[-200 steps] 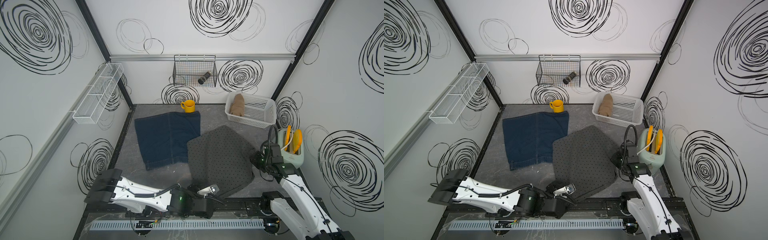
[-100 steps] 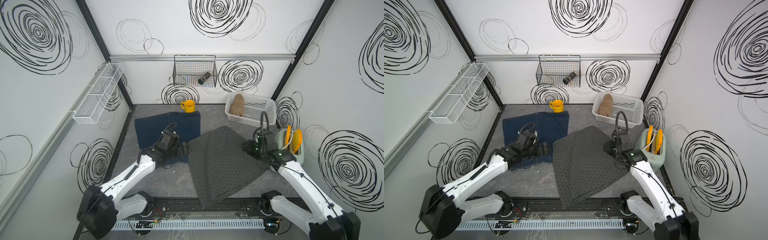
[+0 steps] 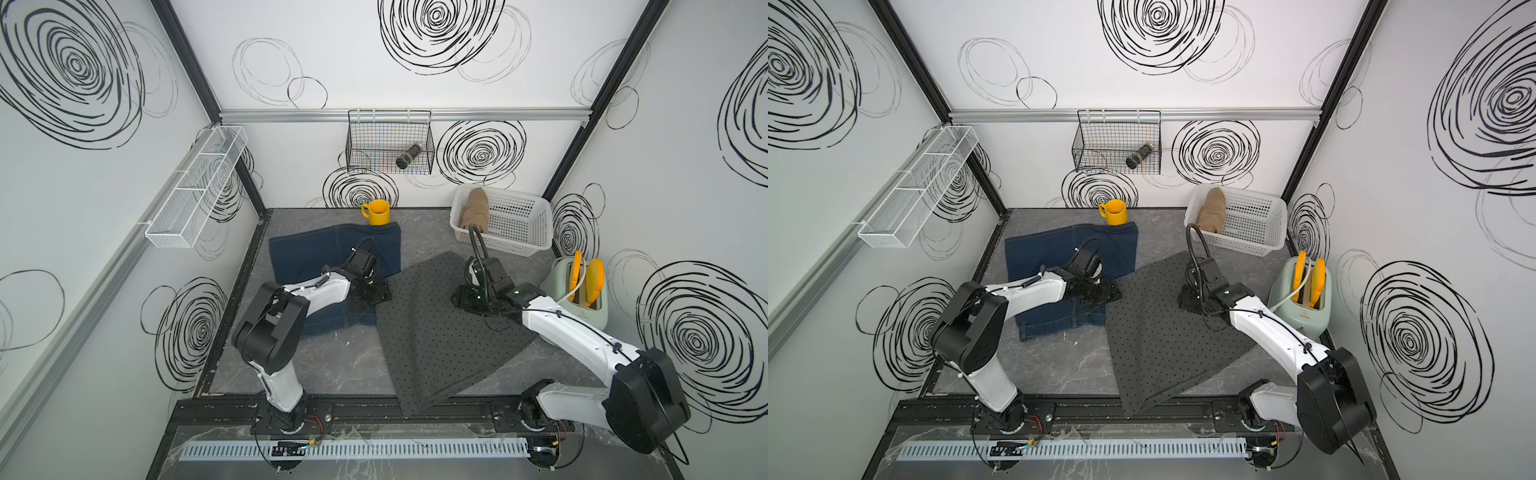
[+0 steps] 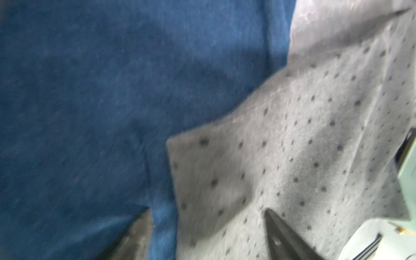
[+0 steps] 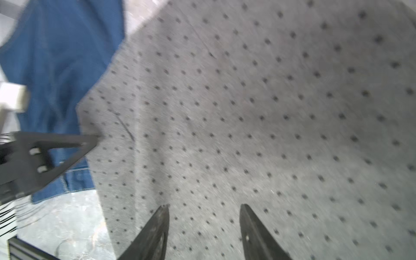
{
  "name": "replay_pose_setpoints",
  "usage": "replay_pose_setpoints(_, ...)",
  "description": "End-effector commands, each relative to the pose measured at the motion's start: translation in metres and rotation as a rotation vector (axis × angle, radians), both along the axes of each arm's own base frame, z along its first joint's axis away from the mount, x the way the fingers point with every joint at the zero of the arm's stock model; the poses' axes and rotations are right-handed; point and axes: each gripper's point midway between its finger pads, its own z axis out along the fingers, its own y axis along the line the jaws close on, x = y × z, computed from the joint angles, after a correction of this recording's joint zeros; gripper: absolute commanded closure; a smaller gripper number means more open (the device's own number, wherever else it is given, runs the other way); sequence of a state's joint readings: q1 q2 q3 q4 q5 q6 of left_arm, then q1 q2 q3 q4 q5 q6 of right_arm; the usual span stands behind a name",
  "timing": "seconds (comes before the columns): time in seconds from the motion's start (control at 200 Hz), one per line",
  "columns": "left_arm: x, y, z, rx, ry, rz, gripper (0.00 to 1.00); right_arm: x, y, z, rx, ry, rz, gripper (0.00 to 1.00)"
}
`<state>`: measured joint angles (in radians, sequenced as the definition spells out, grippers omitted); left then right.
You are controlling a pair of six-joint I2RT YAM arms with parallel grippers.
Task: Roll up the skirts
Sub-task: Flatten out the skirt at the center of the board, then move the skirt to the center of the board.
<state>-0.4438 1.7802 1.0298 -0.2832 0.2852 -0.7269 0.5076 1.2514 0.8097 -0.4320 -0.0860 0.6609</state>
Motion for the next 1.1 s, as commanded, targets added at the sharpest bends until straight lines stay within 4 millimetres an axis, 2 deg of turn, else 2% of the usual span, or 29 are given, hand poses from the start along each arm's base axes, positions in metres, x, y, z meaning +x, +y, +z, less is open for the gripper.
replay_pose_setpoints(0.0,0.024,-0.010,0.005,-0.035,-0.036,0.022,0.37,0.011,0.009,0.001,0.025,-0.048,0.039,0.48)
replay_pose_setpoints(0.05,0.030,-0.010,0.001,-0.013,-0.039,0.027,0.47,0.014,0.010,-0.001,0.028,-0.045,0.040,0.48)
replay_pose_setpoints(0.15,0.045,-0.001,-0.004,0.030,-0.046,0.054,0.82,0.018,0.014,-0.005,0.040,-0.032,0.053,0.48)
replay_pose_setpoints(0.19,0.051,0.004,-0.005,0.035,-0.048,0.071,0.93,0.019,0.015,-0.007,0.042,-0.028,0.056,0.48)
replay_pose_setpoints(0.21,0.054,0.008,-0.006,0.037,-0.052,0.081,0.95,0.020,0.016,-0.008,0.043,-0.029,0.059,0.48)
replay_pose_setpoints(0.22,0.056,0.009,-0.005,0.036,-0.055,0.084,1.00,0.020,0.016,-0.008,0.046,-0.030,0.062,0.48)
replay_pose_setpoints(0.33,0.069,0.035,0.002,0.085,-0.091,0.123,1.00,0.024,0.013,-0.012,0.052,-0.019,0.064,0.48)
replay_pose_setpoints(0.465,0.078,0.040,0.041,0.097,-0.195,0.131,1.00,0.026,0.007,-0.012,0.072,-0.020,0.062,0.48)
replay_pose_setpoints(0.53,0.079,0.044,0.053,0.110,-0.197,0.151,1.00,0.026,0.007,-0.011,0.092,-0.023,0.067,0.48)
replay_pose_setpoints(0.655,0.081,0.073,0.064,0.177,-0.175,0.228,1.00,0.020,0.018,-0.003,0.150,-0.047,0.109,0.48)
replay_pose_setpoints(0.765,0.090,0.094,0.084,0.193,-0.229,0.272,1.00,0.011,0.040,0.005,0.172,-0.046,0.172,0.48)
replay_pose_setpoints(0.816,0.096,0.093,0.092,0.188,-0.250,0.268,0.98,0.006,0.055,0.010,0.181,-0.047,0.213,0.47)
replay_pose_setpoints(0.841,0.099,0.091,0.095,0.183,-0.258,0.257,0.92,0.005,0.062,0.011,0.184,-0.043,0.224,0.47)
replay_pose_setpoints(0.936,0.109,0.080,0.085,0.181,-0.232,0.209,0.93,0.005,0.094,0.019,0.238,-0.052,0.268,0.45)
replay_pose_setpoints(1.006,0.113,0.079,0.074,0.198,-0.212,0.189,0.94,0.000,0.126,0.014,0.299,-0.023,0.326,0.44)
replay_pose_setpoints(1.056,0.116,0.083,0.072,0.207,-0.205,0.187,0.87,-0.006,0.147,0.004,0.316,0.017,0.354,0.45)
replay_pose_setpoints(1.086,0.117,0.088,0.072,0.213,-0.205,0.196,0.75,-0.010,0.157,-0.005,0.302,0.045,0.366,0.45)
replay_pose_setpoints(1.096,0.117,0.089,0.073,0.216,-0.205,0.201,0.68,-0.011,0.160,-0.008,0.297,0.056,0.372,0.46)
